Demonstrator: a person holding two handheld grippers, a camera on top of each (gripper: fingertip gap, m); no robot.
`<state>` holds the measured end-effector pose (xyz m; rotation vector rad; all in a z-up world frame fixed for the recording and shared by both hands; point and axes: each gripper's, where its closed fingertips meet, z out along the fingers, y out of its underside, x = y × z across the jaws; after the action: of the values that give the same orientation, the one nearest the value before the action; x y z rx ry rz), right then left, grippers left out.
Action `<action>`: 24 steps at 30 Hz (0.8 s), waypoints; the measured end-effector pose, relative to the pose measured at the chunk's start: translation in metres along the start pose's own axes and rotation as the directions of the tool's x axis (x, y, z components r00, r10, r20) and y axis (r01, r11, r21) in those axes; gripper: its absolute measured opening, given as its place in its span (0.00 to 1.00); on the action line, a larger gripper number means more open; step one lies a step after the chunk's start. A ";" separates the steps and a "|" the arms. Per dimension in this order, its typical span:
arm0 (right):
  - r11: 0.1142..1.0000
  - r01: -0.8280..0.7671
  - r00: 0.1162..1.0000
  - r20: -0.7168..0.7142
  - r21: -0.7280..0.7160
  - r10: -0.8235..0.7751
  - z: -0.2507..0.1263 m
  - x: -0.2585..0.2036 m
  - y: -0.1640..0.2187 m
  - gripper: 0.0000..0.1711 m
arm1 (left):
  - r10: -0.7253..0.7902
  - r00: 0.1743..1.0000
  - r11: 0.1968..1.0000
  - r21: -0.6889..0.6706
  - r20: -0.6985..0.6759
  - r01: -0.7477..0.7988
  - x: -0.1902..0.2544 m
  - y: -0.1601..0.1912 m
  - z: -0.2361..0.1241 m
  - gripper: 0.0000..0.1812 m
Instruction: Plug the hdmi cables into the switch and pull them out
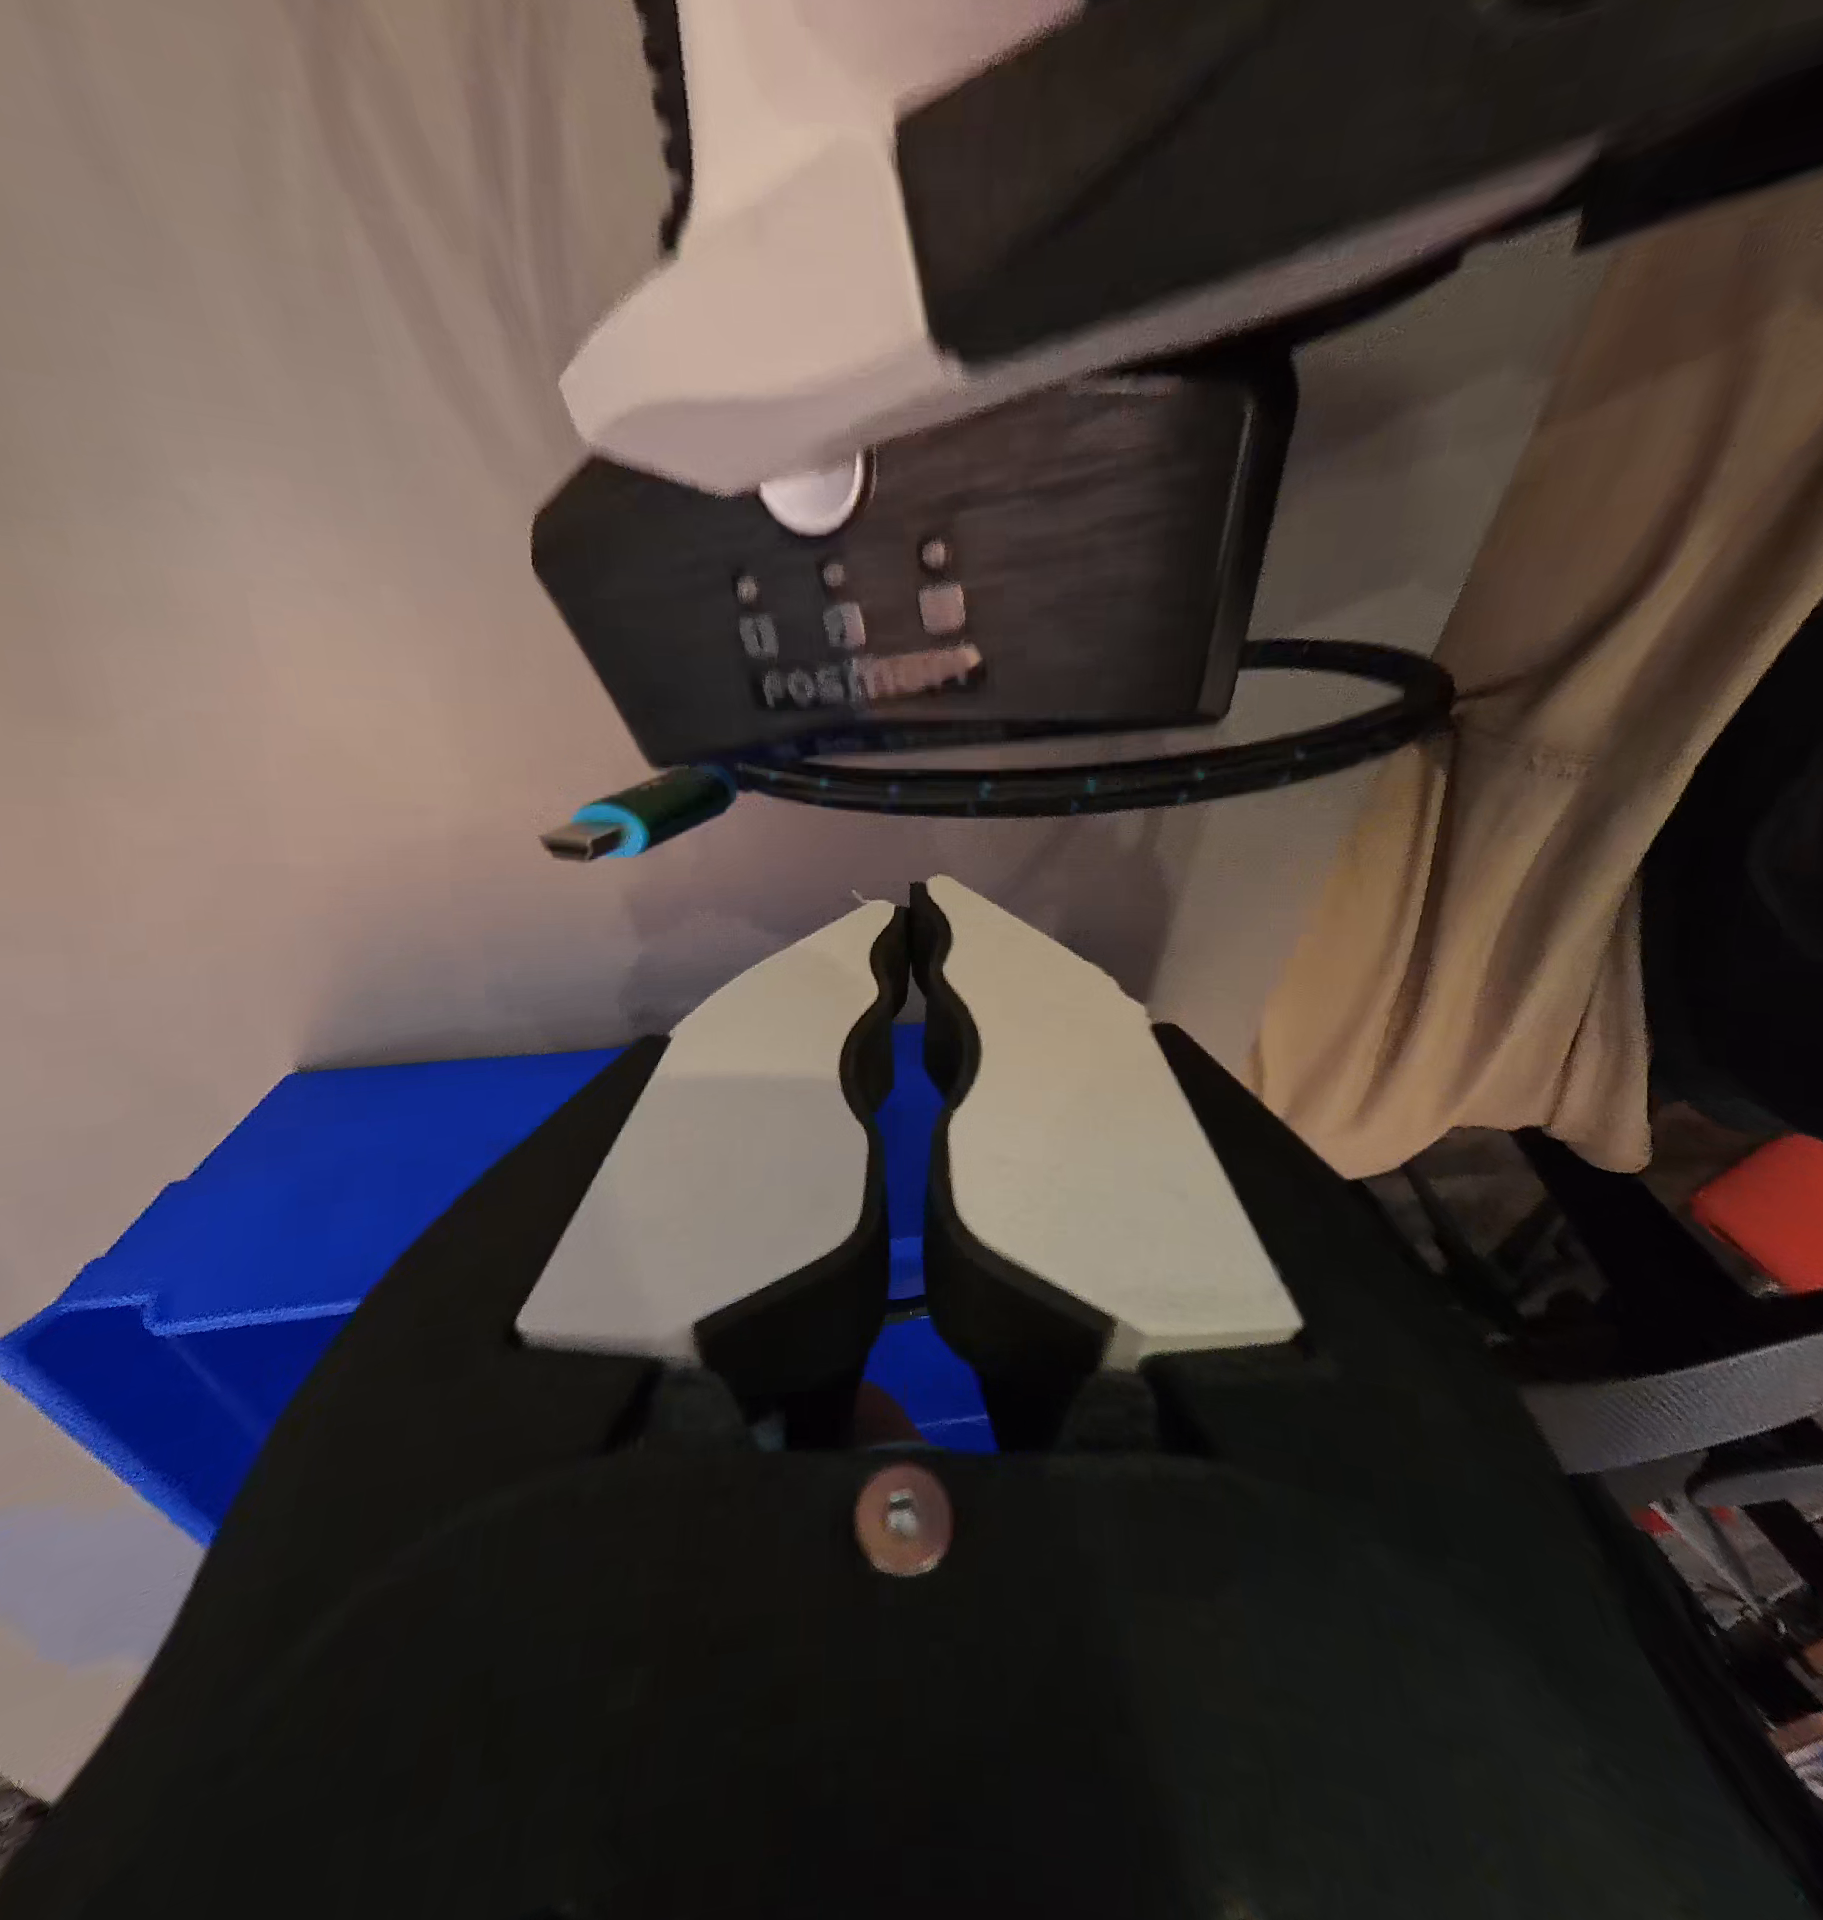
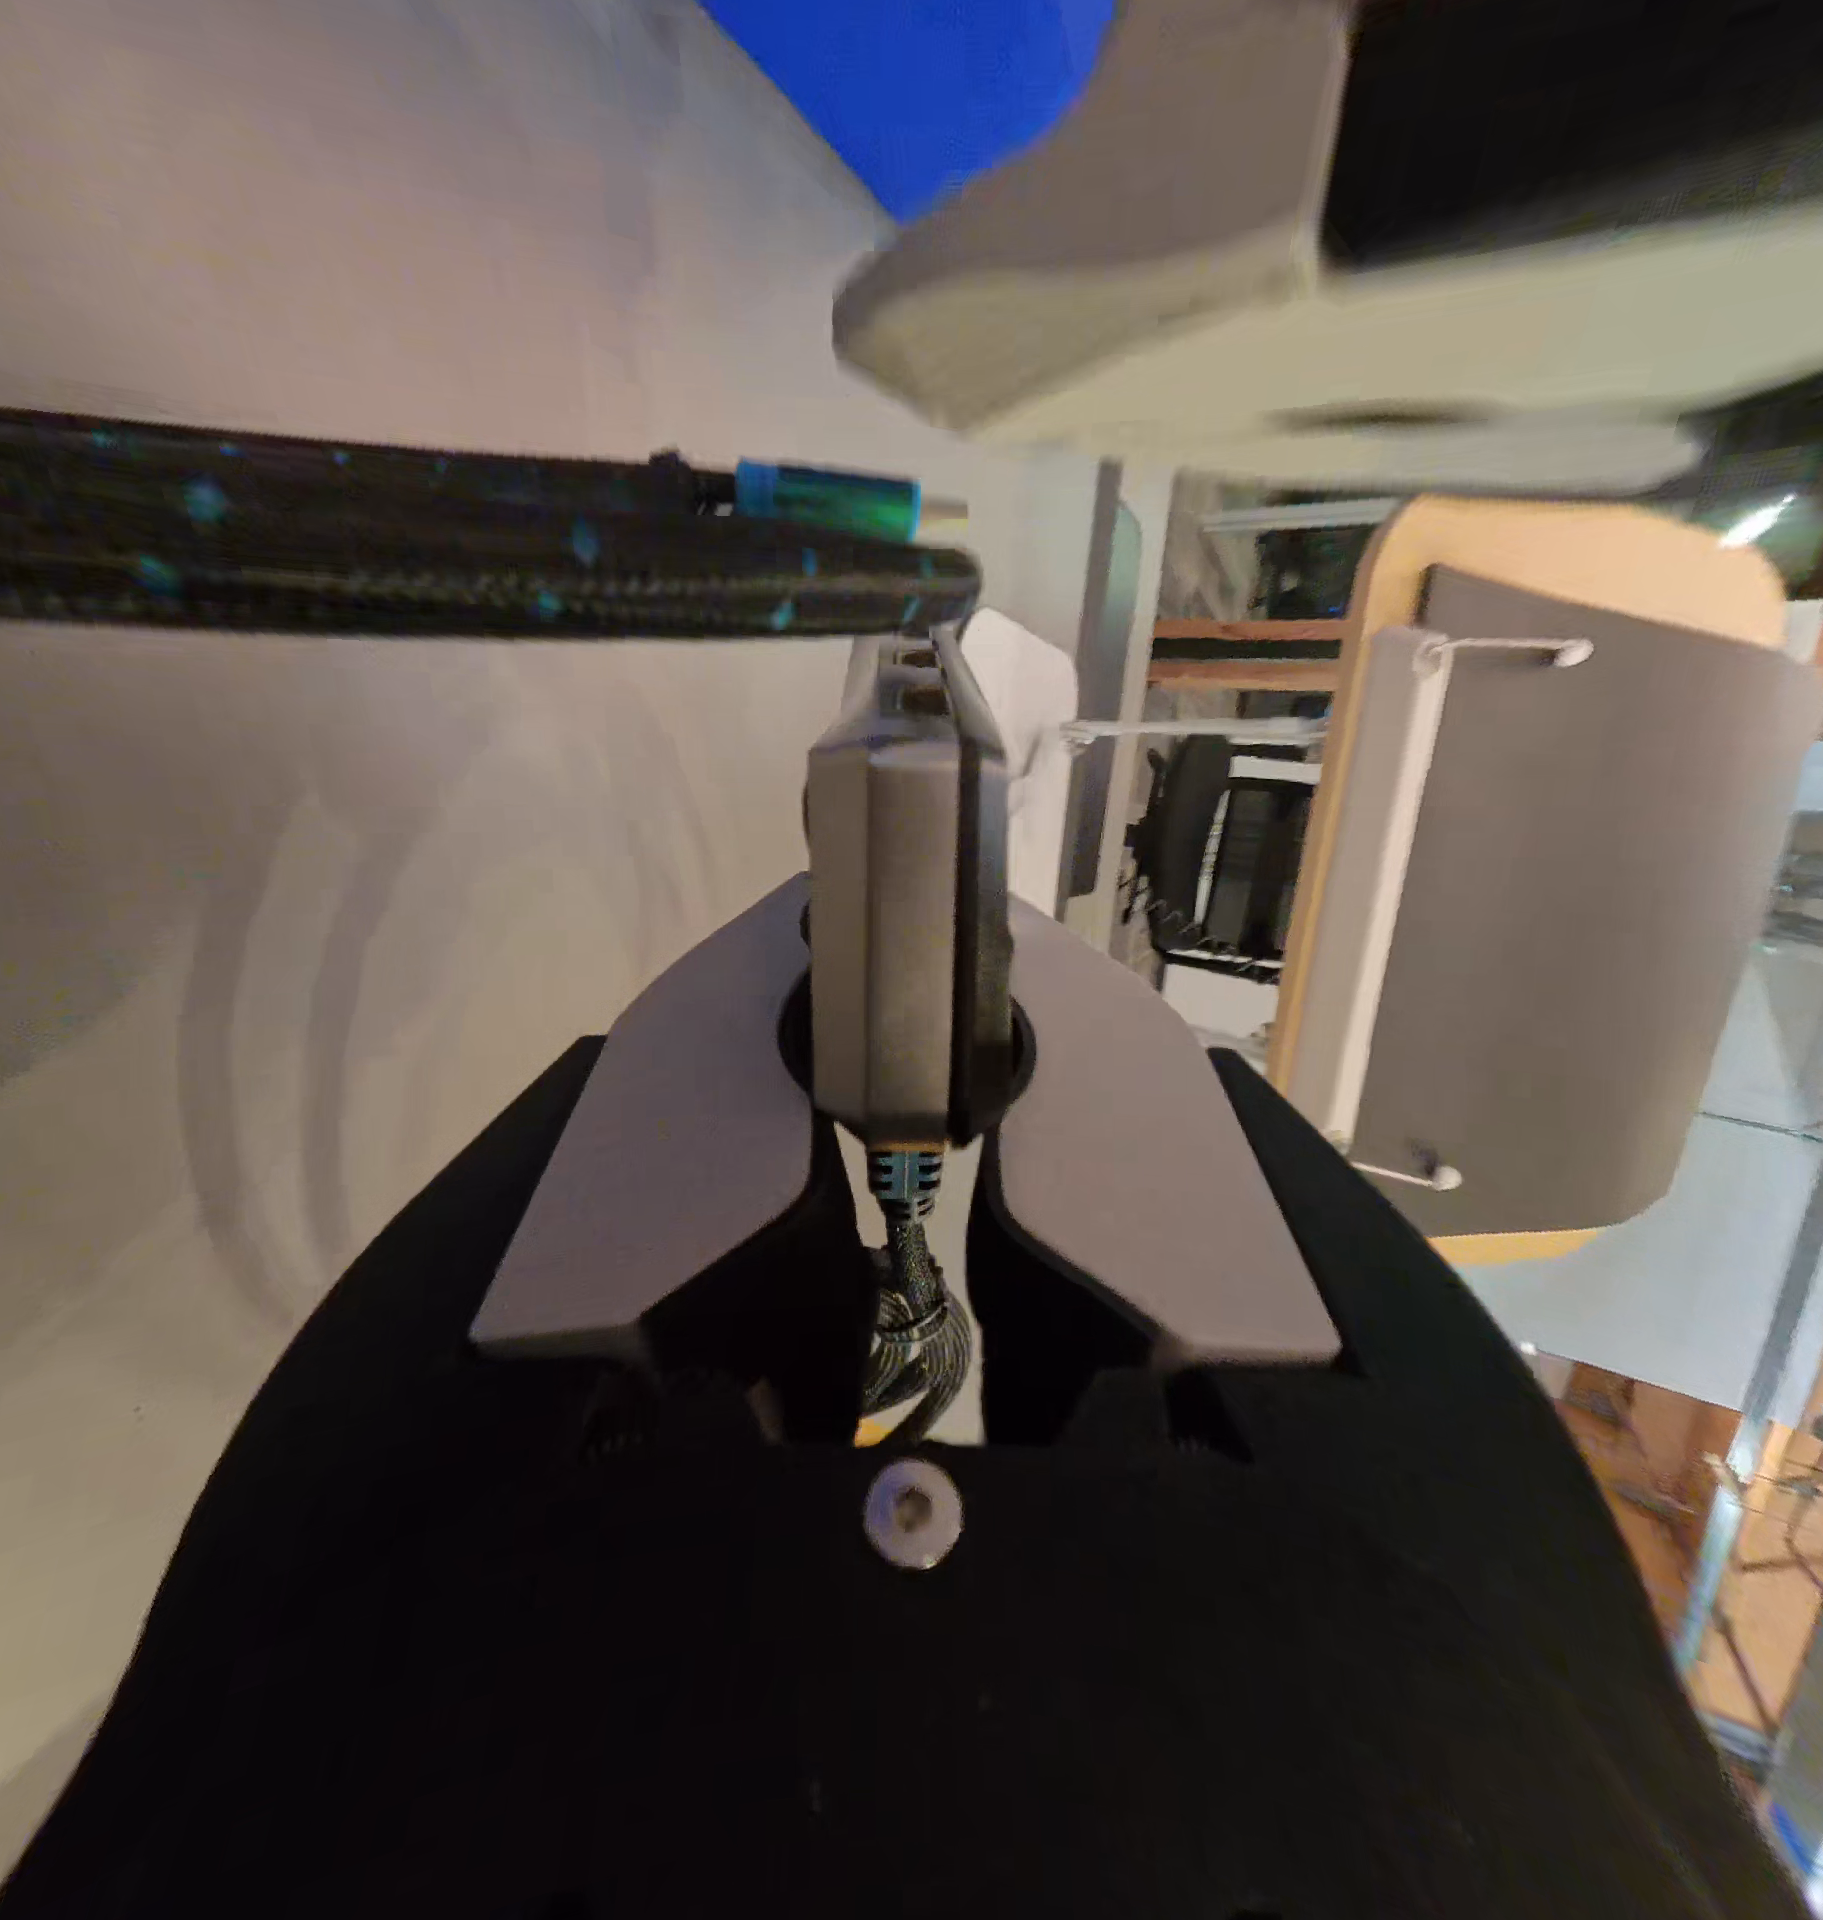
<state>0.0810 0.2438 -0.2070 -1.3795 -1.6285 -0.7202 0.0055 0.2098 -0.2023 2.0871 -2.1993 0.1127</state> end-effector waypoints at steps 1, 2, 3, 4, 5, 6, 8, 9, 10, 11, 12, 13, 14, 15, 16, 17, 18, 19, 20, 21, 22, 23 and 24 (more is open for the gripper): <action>1.000 -0.015 1.000 0.023 -0.013 0.015 0.002 -0.003 0.006 0.13 | -0.006 1.000 1.000 -0.015 0.024 0.006 -0.005 0.003 0.003 0.02; 0.999 -0.032 0.999 0.037 -0.026 0.033 0.003 -0.004 0.012 0.13 | -0.011 0.998 1.000 -0.009 0.070 0.011 -0.012 0.004 0.006 0.03; 0.998 -0.056 0.997 0.047 -0.035 0.057 0.003 -0.004 0.019 0.13 | -0.043 0.993 0.999 0.015 0.110 0.042 -0.019 0.003 0.009 0.04; 0.996 -0.079 0.996 0.048 -0.042 0.081 0.002 -0.002 0.024 0.13 | -0.087 0.983 0.996 0.019 0.159 0.085 -0.028 0.005 0.012 0.05; 0.994 -0.103 0.993 0.046 -0.046 0.105 0.001 0.001 0.029 0.13 | -0.122 0.973 0.992 0.026 0.195 0.120 -0.034 0.006 0.016 0.08; 0.991 -0.126 0.991 0.047 -0.052 0.129 0.000 0.003 0.033 0.13 | -0.168 0.964 0.986 0.053 0.206 0.160 -0.036 0.005 0.020 0.12; 0.985 -0.158 0.986 0.045 -0.068 0.161 -0.001 0.007 0.042 0.13 | -0.244 0.940 0.969 0.109 0.238 0.224 -0.042 0.001 0.028 0.13; 0.982 -0.173 0.983 0.045 -0.070 0.176 -0.002 0.008 0.045 0.13 | -0.270 0.928 0.960 0.142 0.258 0.240 -0.046 -0.003 0.032 0.14; 0.979 -0.188 0.980 0.047 -0.072 0.192 -0.002 0.009 0.049 0.13 | -0.302 0.919 0.948 0.182 0.253 0.262 -0.048 -0.009 0.035 0.15; 0.976 -0.204 0.977 0.047 -0.073 0.207 -0.003 0.010 0.052 0.13 | -0.322 0.917 0.939 0.207 0.237 0.276 -0.048 -0.015 0.040 0.16; 0.973 -0.221 0.973 0.047 -0.070 0.224 -0.003 0.011 0.054 0.13 | -0.321 0.917 0.937 0.220 0.236 0.272 -0.049 -0.019 0.045 0.16; 0.970 -0.234 0.970 0.047 -0.070 0.238 -0.005 0.012 0.056 0.13 | -0.316 0.916 0.938 0.230 0.249 0.261 -0.052 -0.024 0.050 0.17; 0.967 -0.247 0.967 0.048 -0.070 0.250 -0.006 0.013 0.058 0.13 | -0.314 0.918 0.936 0.242 0.242 0.256 -0.053 -0.029 0.055 0.18; 0.964 -0.259 0.964 0.049 -0.067 0.262 -0.006 0.013 0.060 0.13 | -0.321 0.921 0.931 0.256 0.223 0.262 -0.053 -0.035 0.060 0.18; 0.961 -0.270 0.961 0.048 -0.063 0.273 -0.007 0.014 0.061 0.13 | -0.325 0.923 0.926 0.269 0.206 0.266 -0.053 -0.041 0.064 0.18; 0.958 -0.280 0.958 0.046 -0.062 0.283 -0.008 0.015 0.063 0.13 | -0.322 0.926 0.923 0.282 0.198 0.261 -0.054 -0.047 0.068 0.18; 0.955 -0.289 0.955 0.045 -0.062 0.292 -0.008 0.016 0.065 0.13 | -0.320 0.926 0.924 0.280 0.199 0.260 -0.056 -0.049 0.072 0.18; 0.952 -0.300 0.952 0.045 -0.060 0.303 -0.008 0.016 0.067 0.13 | -0.331 0.920 0.924 0.269 0.212 0.270 -0.060 -0.050 0.077 0.18; 0.949 -0.311 0.948 0.047 -0.055 0.314 -0.008 0.016 0.068 0.13 | -0.343 0.914 0.921 0.269 0.218 0.282 -0.064 -0.051 0.081 0.17; 0.947 -0.317 0.946 0.048 -0.054 0.320 -0.008 0.016 0.069 0.13 | -0.354 0.914 0.917 0.269 0.200 0.296 -0.065 -0.053 0.087 0.16; 0.947 -0.317 0.946 0.047 -0.055 0.320 -0.008 0.016 0.070 0.13 | -0.355 0.920 0.914 0.269 0.165 0.304 -0.062 -0.055 0.091 0.12; 0.946 -0.319 0.946 0.046 -0.053 0.321 -0.008 0.016 0.070 0.13 | -0.376 0.916 0.897 0.304 0.141 0.321 -0.062 -0.060 0.092 0.09; 0.945 -0.323 0.944 0.047 -0.049 0.325 -0.008 0.016 0.069 0.13 | -0.391 0.912 0.885 0.323 0.127 0.335 -0.064 -0.062 0.092 0.08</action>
<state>0.1500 0.2595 -0.1958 -1.6598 -1.3856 -0.5258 0.0685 0.2579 -0.3027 2.7471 -1.9302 0.2321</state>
